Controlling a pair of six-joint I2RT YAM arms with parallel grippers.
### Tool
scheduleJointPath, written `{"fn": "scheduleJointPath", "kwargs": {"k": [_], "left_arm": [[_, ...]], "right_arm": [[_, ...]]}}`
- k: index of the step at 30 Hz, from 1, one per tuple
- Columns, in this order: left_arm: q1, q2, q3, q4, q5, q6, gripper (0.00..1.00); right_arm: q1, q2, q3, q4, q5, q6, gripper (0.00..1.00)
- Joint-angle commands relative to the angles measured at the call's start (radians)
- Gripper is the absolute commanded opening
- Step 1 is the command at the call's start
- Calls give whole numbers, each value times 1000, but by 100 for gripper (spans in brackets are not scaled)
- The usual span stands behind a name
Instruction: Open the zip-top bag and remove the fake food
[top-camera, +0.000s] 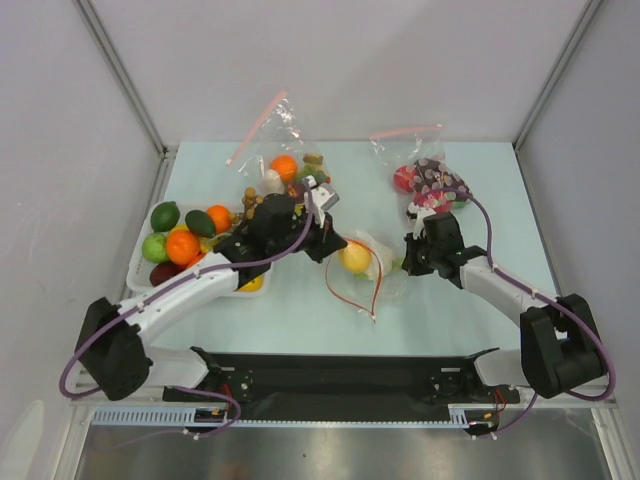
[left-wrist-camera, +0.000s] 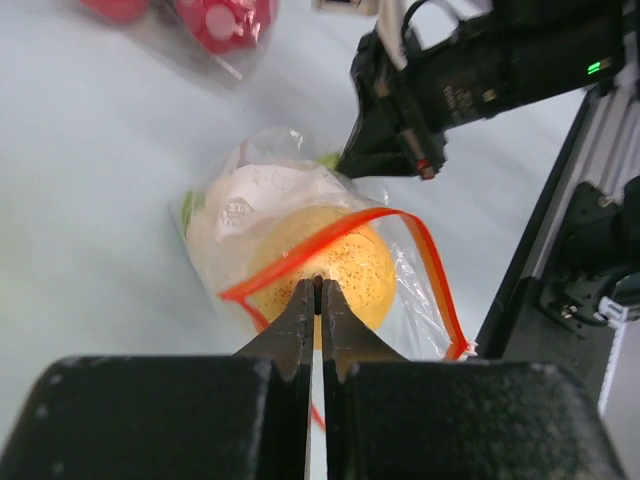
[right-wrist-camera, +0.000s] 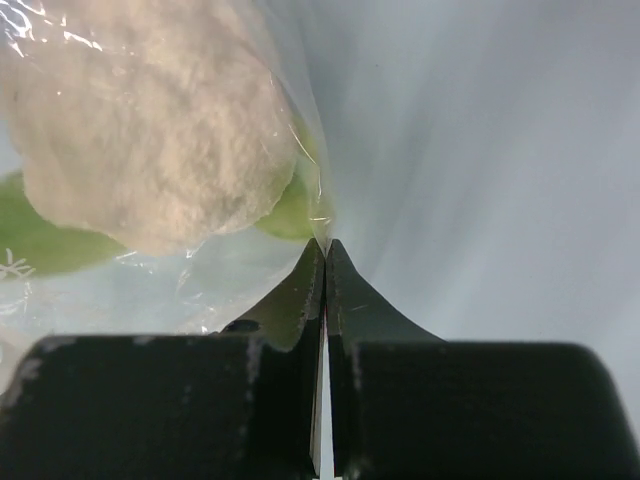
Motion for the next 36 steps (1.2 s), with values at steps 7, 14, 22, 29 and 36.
{"fn": "scheduleJointPath", "kwargs": {"k": [7, 14, 22, 29, 36], "left_arm": [[27, -192, 12, -87, 57, -36, 0], [102, -355, 21, -398, -104, -58, 0], [287, -473, 121, -736, -410, -102, 0], [563, -456, 107, -778, -523, -134, 0], [759, -463, 150, -736, -624, -127, 0]], "right_arm": [[-2, 7, 12, 1, 28, -19, 0], [-2, 19, 14, 12, 17, -19, 0], [-18, 45, 15, 33, -18, -22, 0], [-36, 42, 10, 41, -46, -20, 0], [-48, 51, 9, 56, -87, -16, 0]]}}
